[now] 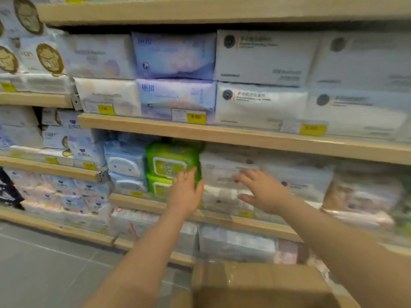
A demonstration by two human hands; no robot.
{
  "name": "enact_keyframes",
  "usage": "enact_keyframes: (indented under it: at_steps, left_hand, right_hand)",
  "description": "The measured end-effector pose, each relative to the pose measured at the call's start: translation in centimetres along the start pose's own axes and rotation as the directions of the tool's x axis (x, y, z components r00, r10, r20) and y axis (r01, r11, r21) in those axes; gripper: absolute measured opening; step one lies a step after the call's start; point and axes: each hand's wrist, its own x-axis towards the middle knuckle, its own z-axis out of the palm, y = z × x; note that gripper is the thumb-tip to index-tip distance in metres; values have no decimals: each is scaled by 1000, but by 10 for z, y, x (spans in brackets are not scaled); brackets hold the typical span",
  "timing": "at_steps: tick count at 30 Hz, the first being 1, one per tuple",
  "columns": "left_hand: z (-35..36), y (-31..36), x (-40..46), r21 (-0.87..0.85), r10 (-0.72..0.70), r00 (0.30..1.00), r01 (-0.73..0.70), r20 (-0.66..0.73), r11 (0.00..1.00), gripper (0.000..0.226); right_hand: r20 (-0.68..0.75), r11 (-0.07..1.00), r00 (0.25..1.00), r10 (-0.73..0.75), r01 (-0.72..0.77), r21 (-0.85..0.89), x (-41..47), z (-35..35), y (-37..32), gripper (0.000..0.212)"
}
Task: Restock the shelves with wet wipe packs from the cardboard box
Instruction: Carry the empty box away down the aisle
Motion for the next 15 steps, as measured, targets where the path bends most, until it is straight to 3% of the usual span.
enact_keyframes:
  at_steps: [3,6,9,11,15]
  left_hand:
    - [51,4,-49,-3,13,994,-13,111,1000,69]
    - [97,1,-91,24,-10,975,5,220,1000,54]
    - [128,-14,-128,34,-32,958,23,286,999,54]
    - [140,-27,-155,65,-123,929,107,349,992,57]
    - [150,-49,-218,225,-312,863,238,398,945,61]
  right_hand:
    - [1,995,998,62,-62,73,-56,37,22,58]
    - [75,976,986,146,-156,155,-110,84,43,58]
    - [175,923,951,256,-294,249,-160,124,63,59]
    - [271,877,902,336,-405,260,-196,148,70,61]
    - [454,711,735,505,-652,264,-262,204,73,67]
